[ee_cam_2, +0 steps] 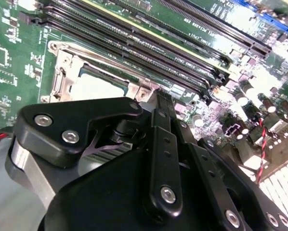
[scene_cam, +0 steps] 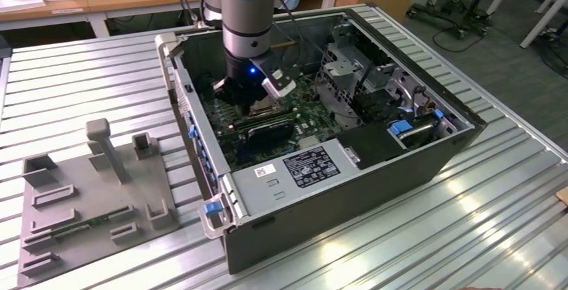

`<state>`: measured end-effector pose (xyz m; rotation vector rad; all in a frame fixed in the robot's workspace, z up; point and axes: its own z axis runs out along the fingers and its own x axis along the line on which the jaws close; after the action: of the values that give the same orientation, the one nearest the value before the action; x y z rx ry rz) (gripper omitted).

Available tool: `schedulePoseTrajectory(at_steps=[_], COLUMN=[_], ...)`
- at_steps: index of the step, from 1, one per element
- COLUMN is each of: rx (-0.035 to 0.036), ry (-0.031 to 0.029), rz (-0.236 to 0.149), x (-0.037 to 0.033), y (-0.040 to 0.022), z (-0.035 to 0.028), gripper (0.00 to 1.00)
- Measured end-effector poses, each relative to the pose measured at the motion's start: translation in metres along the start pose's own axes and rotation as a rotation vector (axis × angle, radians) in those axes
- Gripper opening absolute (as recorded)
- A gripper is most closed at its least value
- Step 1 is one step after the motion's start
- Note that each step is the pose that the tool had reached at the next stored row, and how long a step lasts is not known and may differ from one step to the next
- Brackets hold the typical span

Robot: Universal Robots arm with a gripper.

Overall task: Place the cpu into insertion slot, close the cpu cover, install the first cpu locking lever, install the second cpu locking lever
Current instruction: 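Install the second cpu locking lever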

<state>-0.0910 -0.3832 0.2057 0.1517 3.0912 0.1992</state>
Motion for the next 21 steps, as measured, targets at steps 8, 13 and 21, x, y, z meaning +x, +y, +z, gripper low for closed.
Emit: schedulePoseTrajectory(at_steps=[8, 13, 21], rx=[-0.0082, -0.0139, -0.0206], ry=[0.0008, 0.0014, 0.0021], rz=[0.000, 0.001, 0.001], x=[0.0006, 0.0010, 0.0022], y=[-0.0004, -0.0008, -0.0012], z=[0.0042, 0.0064, 0.0086], gripper=[0.11, 0.11, 0.11])
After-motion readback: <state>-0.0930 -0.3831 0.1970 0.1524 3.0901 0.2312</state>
